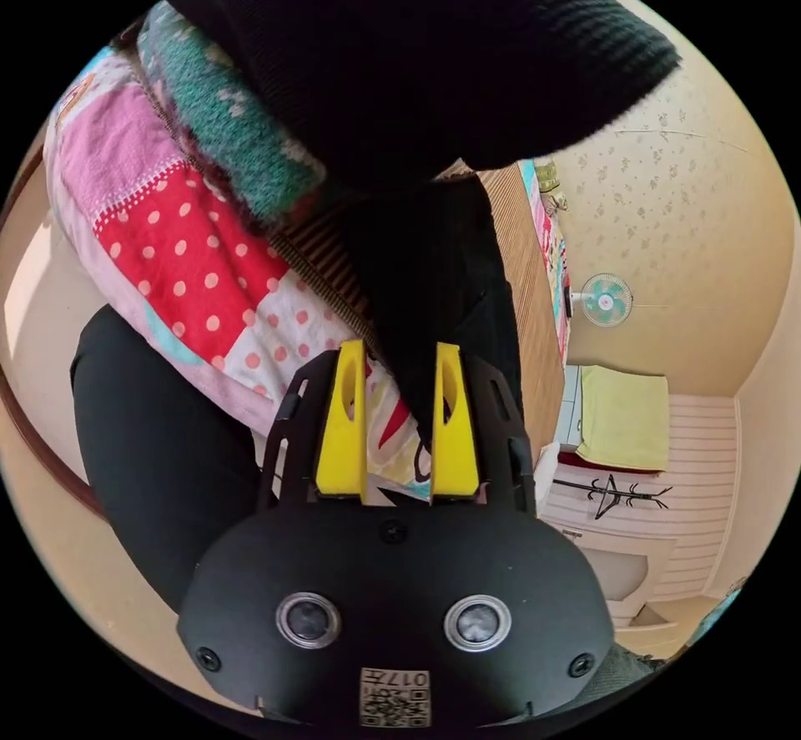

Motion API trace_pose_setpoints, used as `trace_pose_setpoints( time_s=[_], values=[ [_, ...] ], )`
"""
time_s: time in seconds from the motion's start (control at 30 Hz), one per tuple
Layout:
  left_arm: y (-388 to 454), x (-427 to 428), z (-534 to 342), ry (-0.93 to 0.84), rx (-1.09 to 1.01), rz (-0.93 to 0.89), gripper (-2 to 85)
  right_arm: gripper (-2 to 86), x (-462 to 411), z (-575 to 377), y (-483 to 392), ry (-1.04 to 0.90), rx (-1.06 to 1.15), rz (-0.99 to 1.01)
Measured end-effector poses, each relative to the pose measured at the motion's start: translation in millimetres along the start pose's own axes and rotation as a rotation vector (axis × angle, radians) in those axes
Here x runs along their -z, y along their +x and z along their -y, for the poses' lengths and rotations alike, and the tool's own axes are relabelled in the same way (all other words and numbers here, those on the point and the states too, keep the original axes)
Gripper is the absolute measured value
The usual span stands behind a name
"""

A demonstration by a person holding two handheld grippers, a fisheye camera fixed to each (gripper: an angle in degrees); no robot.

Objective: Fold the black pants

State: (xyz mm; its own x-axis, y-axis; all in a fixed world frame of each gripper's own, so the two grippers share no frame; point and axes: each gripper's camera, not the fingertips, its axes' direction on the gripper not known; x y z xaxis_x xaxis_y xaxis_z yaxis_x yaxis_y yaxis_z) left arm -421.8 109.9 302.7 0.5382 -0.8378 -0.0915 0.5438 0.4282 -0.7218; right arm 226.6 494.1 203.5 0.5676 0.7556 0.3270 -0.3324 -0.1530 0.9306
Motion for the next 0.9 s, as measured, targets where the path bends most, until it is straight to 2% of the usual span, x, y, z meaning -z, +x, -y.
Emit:
trace_pose_setpoints(
  time_s=[0.1,0.23,0.33,0.37,0.4,0.47,0.53,0.6,0.7,0.73,0.8,0.9],
  values=[
    [-3,10,0,0.008,-0.033,-0.082,3.9,4.3,-48,1,-27,-0.117,0.097,-0.140],
    [-8,29,5,0.068,-0.077,-0.193,8.2,12.9,-56,27,-35,-0.061,0.100,-0.253],
    [-3,26,15,0.025,-0.118,-0.136,11.7,15.0,-64,60,-24,-0.045,0.050,-0.526],
    [-3,22,18,0.021,-0.124,-0.131,12.3,14.9,-75,72,-8,-0.067,0.004,-0.611],
    [-3,20,19,0.022,-0.122,-0.129,12.6,14.1,-98,83,14,-0.167,-0.002,-0.632],
    [-8,16,22,0.036,-0.095,-0.136,12.7,11.5,-122,99,34,-0.288,0.041,-0.628],
    [-13,16,23,0.049,-0.077,-0.161,12.6,5.4,-120,123,29,-0.376,0.071,-0.551],
    [-14,19,21,0.063,-0.079,-0.152,12.6,4.5,-100,138,3,-0.244,0.181,-0.513],
    [-15,19,17,0.102,-0.096,-0.110,12.3,4.7,-104,136,-1,-0.130,0.230,-0.538],
    [-17,18,16,0.126,-0.085,-0.112,12.3,5.0,-113,135,5,-0.143,0.221,-0.554],
    [-21,13,18,0.139,-0.056,-0.115,12.1,6.7,-166,134,49,-0.385,0.107,-0.632],
    [-21,5,21,0.139,-0.058,-0.043,10.2,8.2,-133,125,44,-0.232,0.081,-0.561]
  ],
)
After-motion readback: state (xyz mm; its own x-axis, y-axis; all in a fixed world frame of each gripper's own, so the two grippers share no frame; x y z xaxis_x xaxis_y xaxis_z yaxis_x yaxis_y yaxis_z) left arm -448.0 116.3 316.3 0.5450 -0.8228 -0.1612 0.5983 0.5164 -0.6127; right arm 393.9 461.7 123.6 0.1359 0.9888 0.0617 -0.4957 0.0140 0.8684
